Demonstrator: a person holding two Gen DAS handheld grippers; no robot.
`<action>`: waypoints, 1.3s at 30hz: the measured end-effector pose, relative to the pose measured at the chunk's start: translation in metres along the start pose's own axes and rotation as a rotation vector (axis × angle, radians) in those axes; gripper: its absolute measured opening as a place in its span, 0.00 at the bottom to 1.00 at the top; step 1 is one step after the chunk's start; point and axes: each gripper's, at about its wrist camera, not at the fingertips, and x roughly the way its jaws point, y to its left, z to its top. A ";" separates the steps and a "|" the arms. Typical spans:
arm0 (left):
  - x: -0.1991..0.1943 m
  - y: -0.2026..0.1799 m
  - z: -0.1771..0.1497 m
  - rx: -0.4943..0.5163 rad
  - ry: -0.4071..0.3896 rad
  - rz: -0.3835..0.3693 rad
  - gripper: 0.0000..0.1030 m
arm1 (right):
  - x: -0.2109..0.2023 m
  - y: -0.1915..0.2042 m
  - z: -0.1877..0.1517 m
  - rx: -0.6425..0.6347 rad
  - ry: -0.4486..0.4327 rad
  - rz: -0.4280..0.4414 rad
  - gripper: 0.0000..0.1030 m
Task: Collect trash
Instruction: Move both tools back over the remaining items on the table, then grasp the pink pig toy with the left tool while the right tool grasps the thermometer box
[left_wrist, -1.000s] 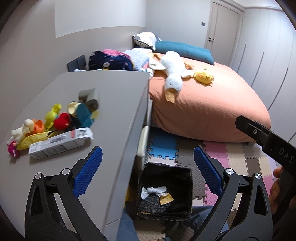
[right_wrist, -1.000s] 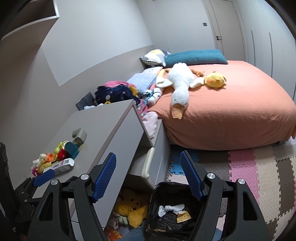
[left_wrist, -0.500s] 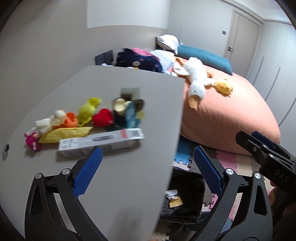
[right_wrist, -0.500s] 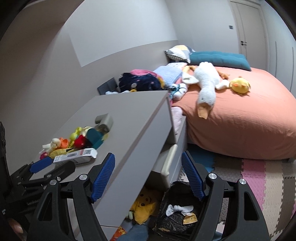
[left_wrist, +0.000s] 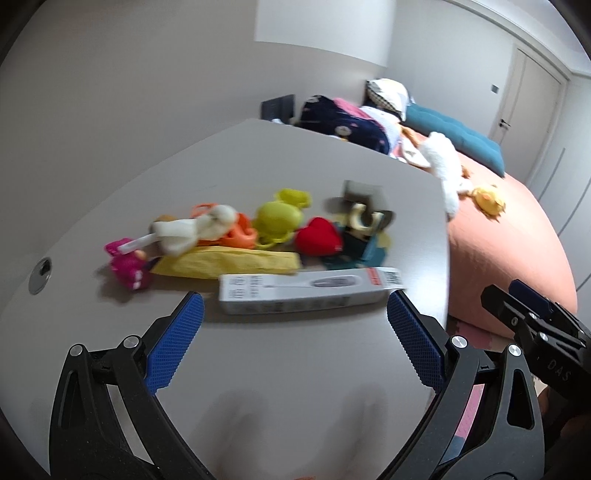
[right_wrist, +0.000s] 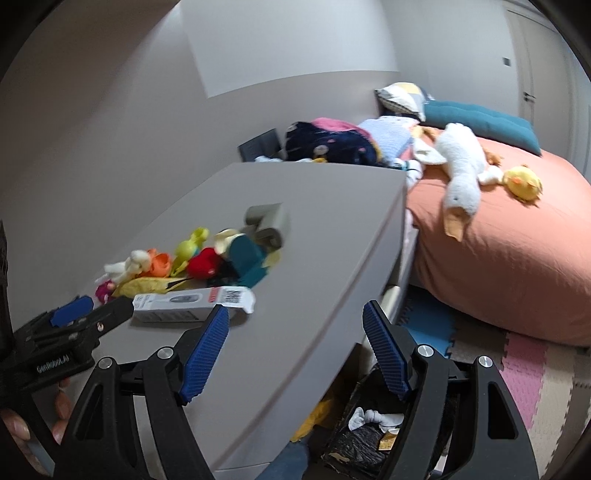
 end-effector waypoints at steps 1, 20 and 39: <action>0.001 0.007 0.001 -0.011 0.002 0.008 0.93 | 0.003 0.004 0.000 -0.012 0.005 0.007 0.73; 0.031 0.100 0.004 -0.165 0.060 0.139 0.93 | 0.058 0.103 0.005 -0.385 0.094 0.147 0.77; 0.069 0.153 0.009 -0.274 0.118 0.174 0.73 | 0.109 0.139 -0.004 -0.621 0.195 0.185 0.79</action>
